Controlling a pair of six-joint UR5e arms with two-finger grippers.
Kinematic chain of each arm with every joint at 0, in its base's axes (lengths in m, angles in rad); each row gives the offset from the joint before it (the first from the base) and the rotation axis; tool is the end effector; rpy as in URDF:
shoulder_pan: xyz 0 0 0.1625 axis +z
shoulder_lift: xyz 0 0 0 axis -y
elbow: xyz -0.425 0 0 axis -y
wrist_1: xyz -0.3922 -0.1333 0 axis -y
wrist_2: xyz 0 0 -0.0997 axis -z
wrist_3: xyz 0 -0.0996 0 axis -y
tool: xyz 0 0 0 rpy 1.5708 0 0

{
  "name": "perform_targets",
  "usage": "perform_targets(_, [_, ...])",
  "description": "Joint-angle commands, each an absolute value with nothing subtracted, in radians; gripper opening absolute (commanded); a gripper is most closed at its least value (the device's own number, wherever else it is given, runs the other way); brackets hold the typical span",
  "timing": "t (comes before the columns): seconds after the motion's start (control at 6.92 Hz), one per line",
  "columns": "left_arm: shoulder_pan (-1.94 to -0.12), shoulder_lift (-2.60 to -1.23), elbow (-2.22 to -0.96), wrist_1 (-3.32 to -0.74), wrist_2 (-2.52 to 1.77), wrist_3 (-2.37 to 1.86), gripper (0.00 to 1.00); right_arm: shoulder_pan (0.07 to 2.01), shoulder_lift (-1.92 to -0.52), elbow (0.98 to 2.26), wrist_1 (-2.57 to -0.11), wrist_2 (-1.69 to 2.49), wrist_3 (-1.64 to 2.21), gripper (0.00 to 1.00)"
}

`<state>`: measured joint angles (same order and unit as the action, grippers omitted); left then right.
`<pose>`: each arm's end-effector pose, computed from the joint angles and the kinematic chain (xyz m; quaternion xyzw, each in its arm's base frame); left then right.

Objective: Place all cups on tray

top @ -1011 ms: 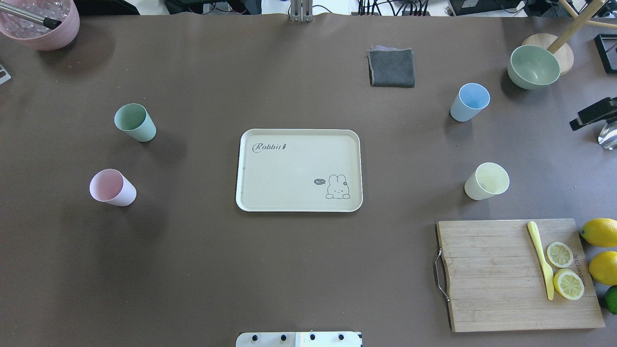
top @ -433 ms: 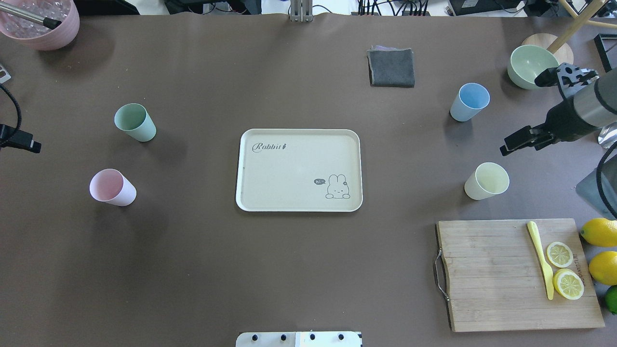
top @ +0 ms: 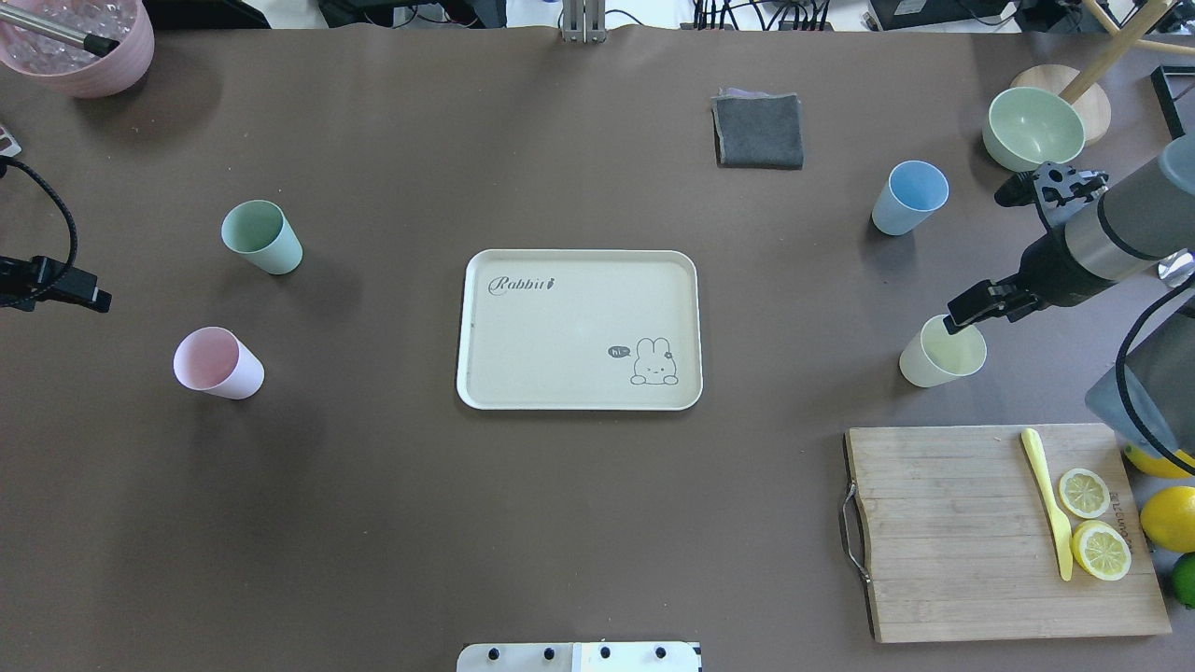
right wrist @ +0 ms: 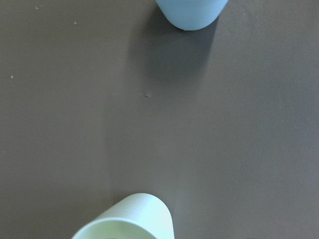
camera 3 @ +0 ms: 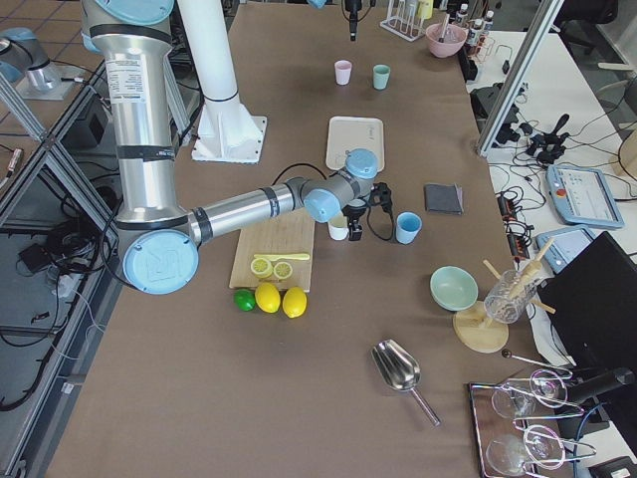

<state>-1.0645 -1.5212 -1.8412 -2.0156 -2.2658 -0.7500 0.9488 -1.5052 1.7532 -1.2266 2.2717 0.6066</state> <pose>0.1755 -0.4598 0.4997 0.0594 0.4409 0.0024 0.8956 -0.2546 -0.4736 0.4978 0.0347 -0.4263 -0.1071 0.8975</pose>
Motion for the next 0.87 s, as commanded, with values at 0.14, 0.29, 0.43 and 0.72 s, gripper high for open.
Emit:
perform_targets(0.14, [-0.967, -1.545, -1.844, -2.017, -2.217, -0.852, 0.98, 0.919, -1.513, 1.746, -1.227, 2.267, 0.607, 0.00])
perform_targets(0.29, [-0.912, -1.561, -1.844, -2.019, -2.207, -0.912, 0.97, 0.919, -1.511, 1.746, -1.227, 2.270, 0.606, 0.00])
perform_targets(0.43, [-0.853, -1.578, -1.844, -2.019, -2.160, -0.958, 0.97, 0.913, -1.500, 1.750, -1.227, 2.276, 0.617, 0.00])
perform_targets(0.72, [-0.812, -1.580, -1.836, -2.019, -2.128, -0.966, 0.48, 0.898, -1.383, 1.747, -1.245, 2.293, 0.696, 0.00])
